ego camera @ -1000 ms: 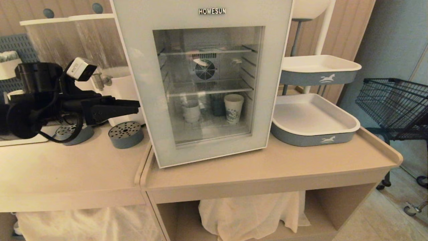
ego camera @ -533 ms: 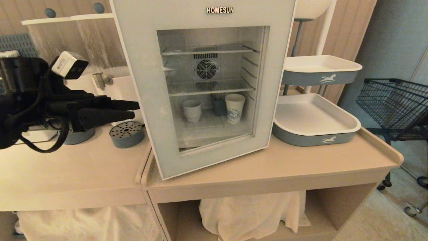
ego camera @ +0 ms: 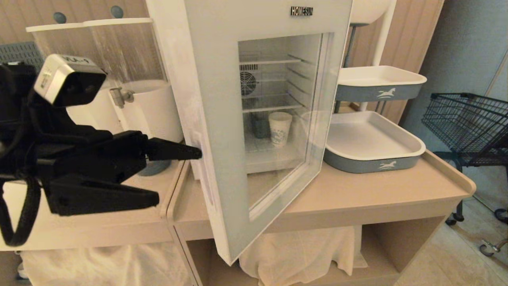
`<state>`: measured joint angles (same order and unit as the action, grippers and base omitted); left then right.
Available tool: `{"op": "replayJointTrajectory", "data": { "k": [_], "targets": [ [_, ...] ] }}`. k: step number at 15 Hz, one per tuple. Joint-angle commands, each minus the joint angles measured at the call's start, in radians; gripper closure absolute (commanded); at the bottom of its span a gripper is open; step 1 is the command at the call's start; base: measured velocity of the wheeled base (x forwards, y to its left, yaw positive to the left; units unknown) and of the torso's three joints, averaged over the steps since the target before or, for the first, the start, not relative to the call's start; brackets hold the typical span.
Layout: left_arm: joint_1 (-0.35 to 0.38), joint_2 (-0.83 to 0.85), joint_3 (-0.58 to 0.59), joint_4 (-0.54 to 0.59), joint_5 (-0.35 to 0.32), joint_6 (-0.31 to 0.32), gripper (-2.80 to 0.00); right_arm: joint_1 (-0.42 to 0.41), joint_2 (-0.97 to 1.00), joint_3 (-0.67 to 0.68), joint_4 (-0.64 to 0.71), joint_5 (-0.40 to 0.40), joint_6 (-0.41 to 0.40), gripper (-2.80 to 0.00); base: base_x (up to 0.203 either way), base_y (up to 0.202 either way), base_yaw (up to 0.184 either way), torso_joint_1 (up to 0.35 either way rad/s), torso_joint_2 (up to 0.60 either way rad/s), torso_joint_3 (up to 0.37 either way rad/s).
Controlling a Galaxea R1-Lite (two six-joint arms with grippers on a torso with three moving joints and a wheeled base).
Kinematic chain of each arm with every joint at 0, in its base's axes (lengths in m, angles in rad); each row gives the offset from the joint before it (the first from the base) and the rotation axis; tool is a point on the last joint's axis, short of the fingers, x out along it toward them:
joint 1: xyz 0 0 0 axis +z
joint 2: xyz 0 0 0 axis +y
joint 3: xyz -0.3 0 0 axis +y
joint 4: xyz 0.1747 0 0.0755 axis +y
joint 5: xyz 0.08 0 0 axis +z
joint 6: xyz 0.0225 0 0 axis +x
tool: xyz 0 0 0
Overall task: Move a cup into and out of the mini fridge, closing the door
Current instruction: Open the freezer door
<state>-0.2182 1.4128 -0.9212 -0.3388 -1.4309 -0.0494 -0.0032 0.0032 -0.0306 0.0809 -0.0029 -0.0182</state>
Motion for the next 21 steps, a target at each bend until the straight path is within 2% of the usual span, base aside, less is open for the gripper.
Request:
{"op": "replayJointTrajectory", "data": {
  "k": [1, 3, 5, 6, 9, 10, 13, 15, 18, 21],
  "targets": [
    [-0.084, -0.067, 0.031, 0.002, -0.002, -0.03, -2.8, 0.0, 0.001, 0.0, 0.0, 0.0, 0.0, 0.0, 0.0, 0.0, 0.0, 0.0, 0.0, 0.0],
    [-0.246, -0.169, 0.078, 0.0, 0.042, -0.1, -2.8, 0.0, 0.001, 0.0, 0.0, 0.0, 0.0, 0.0, 0.0, 0.0, 0.0, 0.0, 0.0, 0.0],
    [-0.315, -0.267, 0.121, 0.003, 0.144, -0.138, -2.8, -0.001, 0.001, 0.0, 0.0, 0.0, 0.0, 0.0, 0.0, 0.0, 0.0, 0.0, 0.0, 0.0],
    [-0.327, -0.295, 0.137, 0.005, 0.193, -0.163, -2.8, 0.0, 0.001, 0.0, 0.0, 0.0, 0.0, 0.0, 0.0, 0.0, 0.0, 0.0, 0.0, 0.0],
    [-0.325, -0.392, 0.167, -0.001, 0.198, -0.229, -2.8, 0.0, 0.001, 0.0, 0.0, 0.0, 0.0, 0.0, 0.0, 0.0, 0.0, 0.0, 0.0, 0.0],
    [-0.303, -0.402, 0.174, -0.003, 0.207, -0.235, -2.8, 0.0, 0.001, 0.0, 0.0, 0.0, 0.0, 0.0, 0.0, 0.0, 0.0, 0.0, 0.0, 0.0],
    [-0.196, -0.353, 0.164, -0.009, 0.24, -0.223, -2.8, 0.0, 0.001, 0.0, 0.0, 0.0, 0.0, 0.0, 0.0, 0.0, 0.0, 0.0, 0.0, 0.0],
    [-0.161, -0.293, 0.149, -0.012, 0.27, -0.211, -2.8, 0.0, 0.001, 0.0, 0.0, 0.0, 0.0, 0.0, 0.0, 0.0, 0.0, 0.0, 0.0, 0.0],
    [-0.157, -0.171, 0.127, -0.037, 0.444, -0.168, -2.8, 0.0, 0.001, 0.0, 0.0, 0.0, 0.0, 0.0, 0.0, 0.0, 0.0, 0.0, 0.0, 0.0],
    [-0.188, -0.083, 0.091, -0.05, 0.564, -0.153, -2.8, 0.0, 0.001, 0.0, 0.0, 0.0, 0.0, 0.0, 0.0, 0.0, 0.0, 0.0, 0.0, 0.0]
  ]
}}
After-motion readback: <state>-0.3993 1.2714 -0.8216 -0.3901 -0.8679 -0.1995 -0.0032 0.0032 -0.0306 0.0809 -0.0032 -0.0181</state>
